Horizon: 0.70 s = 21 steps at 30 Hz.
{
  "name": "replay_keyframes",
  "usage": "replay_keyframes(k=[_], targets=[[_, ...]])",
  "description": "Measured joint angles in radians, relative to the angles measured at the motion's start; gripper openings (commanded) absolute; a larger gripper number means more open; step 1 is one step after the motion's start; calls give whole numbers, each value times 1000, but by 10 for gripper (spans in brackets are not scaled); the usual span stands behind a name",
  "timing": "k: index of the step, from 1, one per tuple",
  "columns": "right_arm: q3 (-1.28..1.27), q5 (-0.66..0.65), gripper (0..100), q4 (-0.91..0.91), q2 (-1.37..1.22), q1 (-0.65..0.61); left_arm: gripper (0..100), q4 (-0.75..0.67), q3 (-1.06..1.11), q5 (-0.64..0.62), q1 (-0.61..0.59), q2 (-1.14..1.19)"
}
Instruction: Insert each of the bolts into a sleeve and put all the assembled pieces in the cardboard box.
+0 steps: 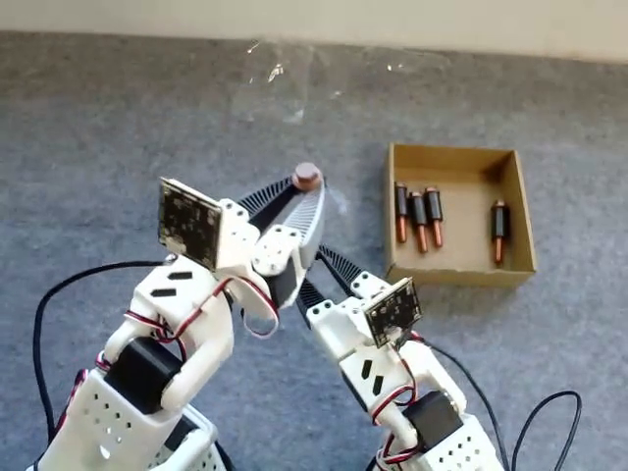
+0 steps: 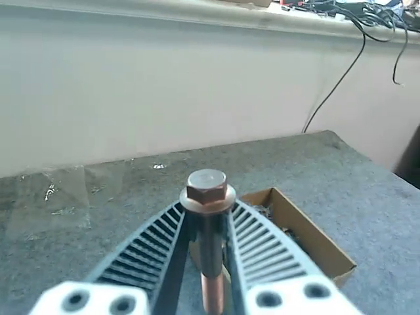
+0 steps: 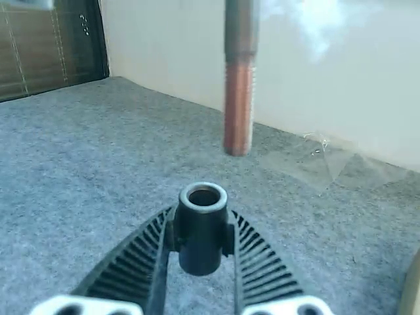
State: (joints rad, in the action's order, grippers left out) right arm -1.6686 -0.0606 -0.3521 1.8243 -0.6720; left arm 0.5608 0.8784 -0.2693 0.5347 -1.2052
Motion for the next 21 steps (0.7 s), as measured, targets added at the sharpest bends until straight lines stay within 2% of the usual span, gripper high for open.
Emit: replay_keyframes(k=[3, 12, 17, 21], targets=[[0, 0, 4, 0, 0, 0, 5, 31, 0, 57, 34, 0], [-2, 0, 4, 0, 0, 0, 5, 32, 0, 81, 37, 0], [-2, 0, 4, 0, 0, 0, 5, 81, 0, 87, 37, 0], [-2, 0, 4, 0, 0, 0, 5, 81, 0, 147, 37, 0]])
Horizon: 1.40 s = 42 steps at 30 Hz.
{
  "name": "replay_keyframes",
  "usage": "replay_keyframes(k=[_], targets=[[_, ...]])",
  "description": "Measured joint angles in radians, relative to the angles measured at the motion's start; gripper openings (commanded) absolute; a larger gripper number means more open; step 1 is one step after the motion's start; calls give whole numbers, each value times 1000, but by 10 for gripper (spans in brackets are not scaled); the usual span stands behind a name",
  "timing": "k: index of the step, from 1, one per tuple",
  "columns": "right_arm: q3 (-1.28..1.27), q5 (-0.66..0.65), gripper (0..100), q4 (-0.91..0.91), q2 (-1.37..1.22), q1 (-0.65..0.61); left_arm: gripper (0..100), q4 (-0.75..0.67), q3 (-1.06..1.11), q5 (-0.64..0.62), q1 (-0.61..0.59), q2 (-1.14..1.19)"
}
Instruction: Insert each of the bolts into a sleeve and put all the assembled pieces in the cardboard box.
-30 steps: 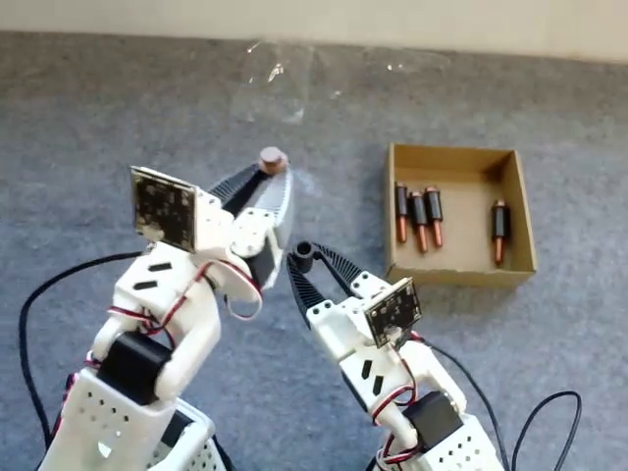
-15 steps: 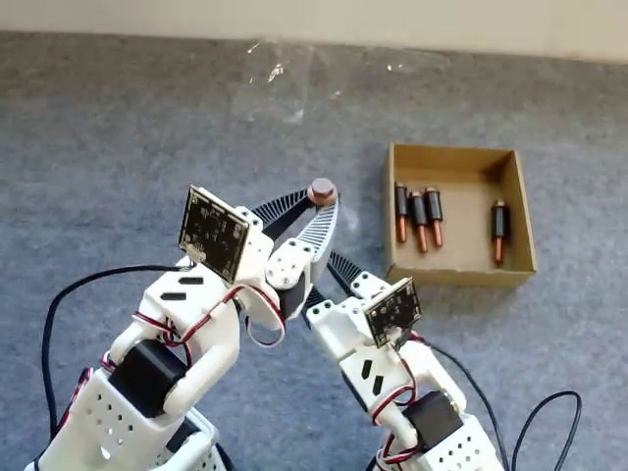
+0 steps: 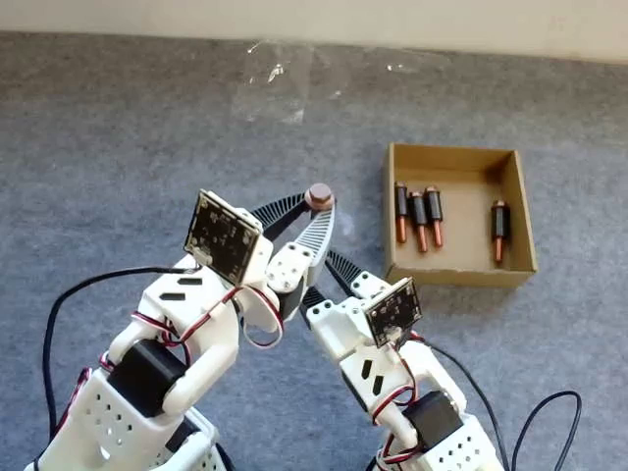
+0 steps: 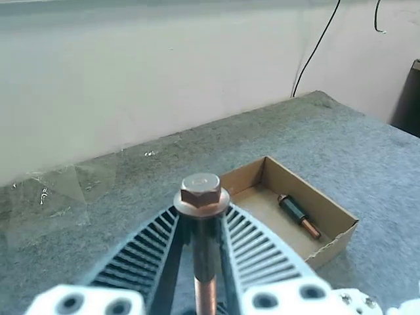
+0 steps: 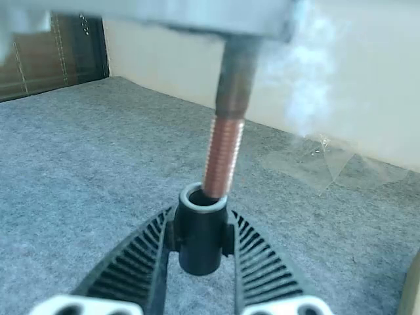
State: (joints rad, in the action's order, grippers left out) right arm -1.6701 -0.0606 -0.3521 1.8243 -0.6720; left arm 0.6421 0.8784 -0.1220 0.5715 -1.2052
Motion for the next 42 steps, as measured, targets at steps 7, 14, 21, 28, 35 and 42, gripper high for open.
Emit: replay_keyframes(k=[7, 14, 21, 28, 35, 42], targets=[[0, 0, 4, 0, 0, 0, 5, 3, 0, 12, 0, 0], [0, 0, 4, 0, 0, 0, 5, 3, 0, 12, -28, 0], [0, 0, 4, 0, 0, 0, 5, 3, 0, 12, -25, 0], [0, 0, 4, 0, 0, 0, 5, 3, 0, 12, -31, 0], [0, 0, 4, 0, 0, 0, 5, 3, 66, 14, -29, 0], [0, 2, 4, 0, -2, 0, 5, 2, 89, 15, -29, -3]])
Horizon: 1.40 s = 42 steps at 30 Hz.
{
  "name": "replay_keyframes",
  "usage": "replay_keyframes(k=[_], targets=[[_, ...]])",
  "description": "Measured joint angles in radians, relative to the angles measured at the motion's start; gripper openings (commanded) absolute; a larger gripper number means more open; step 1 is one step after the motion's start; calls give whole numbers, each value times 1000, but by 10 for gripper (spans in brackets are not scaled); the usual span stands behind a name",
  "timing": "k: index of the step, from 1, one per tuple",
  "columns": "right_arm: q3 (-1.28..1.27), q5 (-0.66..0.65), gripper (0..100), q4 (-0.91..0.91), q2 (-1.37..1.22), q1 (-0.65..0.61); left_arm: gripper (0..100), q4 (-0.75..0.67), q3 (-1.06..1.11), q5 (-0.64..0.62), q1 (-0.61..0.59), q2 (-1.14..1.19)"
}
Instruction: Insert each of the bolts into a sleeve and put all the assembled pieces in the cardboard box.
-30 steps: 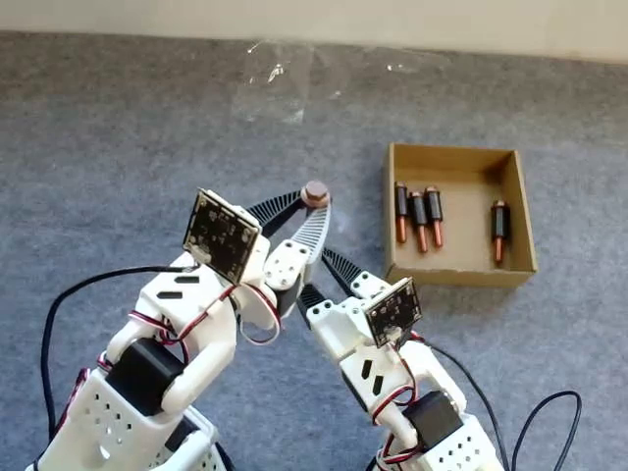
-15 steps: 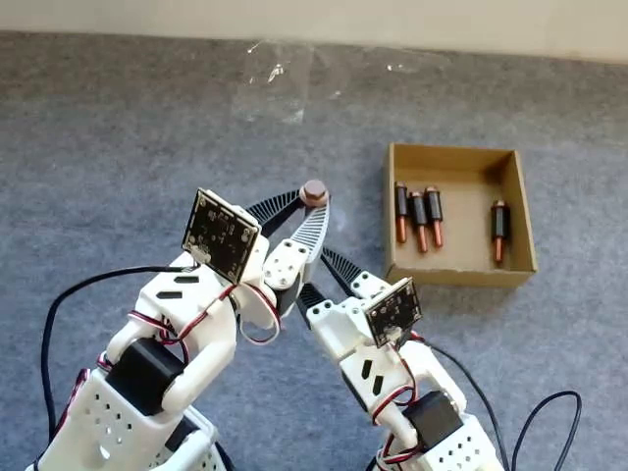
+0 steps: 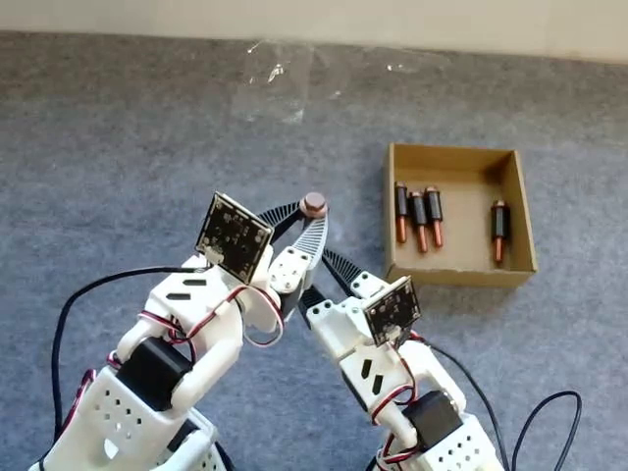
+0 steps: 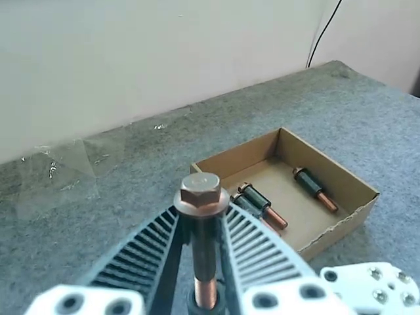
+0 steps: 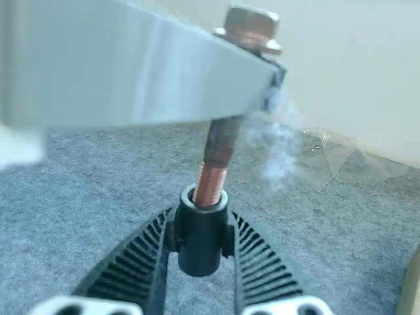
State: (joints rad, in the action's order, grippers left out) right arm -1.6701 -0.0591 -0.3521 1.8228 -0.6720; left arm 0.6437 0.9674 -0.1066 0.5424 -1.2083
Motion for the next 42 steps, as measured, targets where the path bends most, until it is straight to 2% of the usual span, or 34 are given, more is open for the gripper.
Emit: replay_keyframes(k=[8, 12, 16, 33, 42], targets=[[0, 3, 4, 0, 0, 20, 6, -2, 126, -3, 0, -140], [0, 69, 4, 0, 0, 20, 6, -2, 232, 2, 0, -279], [0, 81, 4, 0, 0, 18, 6, -57, 321, 2, 0, -373], [0, 81, 4, -3, -2, 18, 8, -94, 427, 3, 0, -408], [0, 81, 4, -3, -3, 18, 8, -94, 431, -5, -61, -408]])
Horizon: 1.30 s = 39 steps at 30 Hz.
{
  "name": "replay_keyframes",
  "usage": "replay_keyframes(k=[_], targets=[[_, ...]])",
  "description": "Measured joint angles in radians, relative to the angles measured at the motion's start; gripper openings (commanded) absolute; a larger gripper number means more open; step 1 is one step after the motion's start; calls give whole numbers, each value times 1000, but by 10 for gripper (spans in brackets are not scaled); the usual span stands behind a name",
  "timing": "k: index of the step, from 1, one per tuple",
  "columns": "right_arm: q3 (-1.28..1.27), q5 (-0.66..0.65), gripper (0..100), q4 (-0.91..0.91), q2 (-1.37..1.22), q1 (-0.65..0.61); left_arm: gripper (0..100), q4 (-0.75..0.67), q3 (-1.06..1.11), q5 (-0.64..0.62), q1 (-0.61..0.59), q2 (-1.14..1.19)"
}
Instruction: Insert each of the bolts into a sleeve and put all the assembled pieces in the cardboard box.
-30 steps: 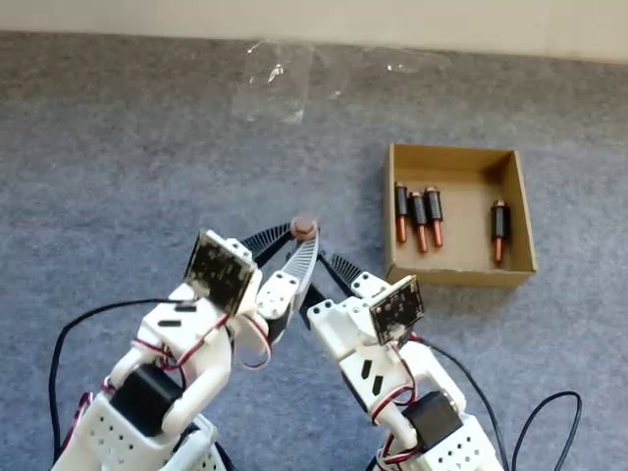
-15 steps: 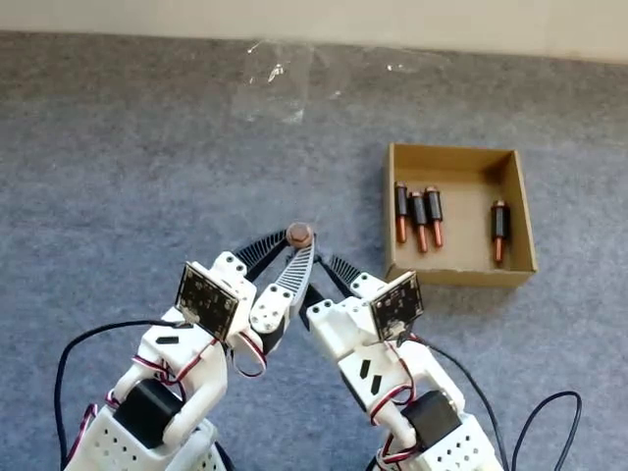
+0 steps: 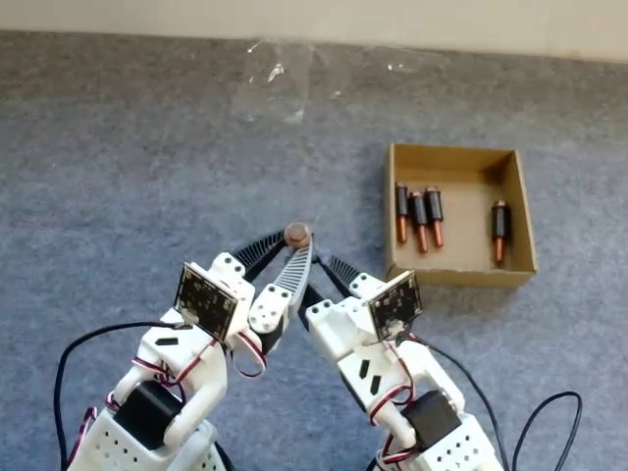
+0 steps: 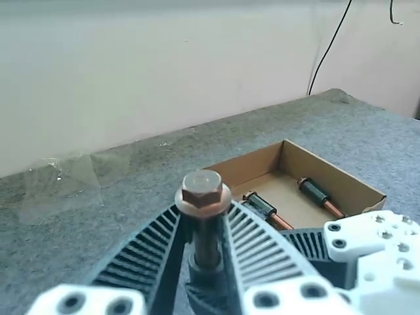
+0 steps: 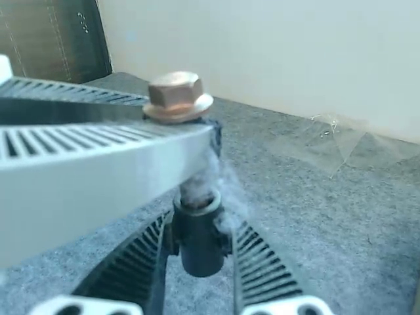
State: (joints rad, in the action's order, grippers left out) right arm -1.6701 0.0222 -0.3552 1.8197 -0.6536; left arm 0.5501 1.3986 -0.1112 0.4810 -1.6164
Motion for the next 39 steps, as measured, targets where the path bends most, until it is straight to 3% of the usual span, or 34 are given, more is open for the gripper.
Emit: replay_keyframes(k=[7, 13, 26, 32, 39], targets=[[0, 0, 4, 0, 0, 0, 8, -17, 6, 0, 0, 0], [0, -81, 4, 3, 3, 0, 8, -8, 9, -2, -2, 8], [0, -81, 4, 3, 2, 2, 8, -20, -9, -2, -12, 97], [0, -81, 4, 3, 2, 3, 187, -32, -9, -2, -18, 97], [0, -81, 4, 3, 2, 8, 207, -34, -9, 2, -72, 114]])
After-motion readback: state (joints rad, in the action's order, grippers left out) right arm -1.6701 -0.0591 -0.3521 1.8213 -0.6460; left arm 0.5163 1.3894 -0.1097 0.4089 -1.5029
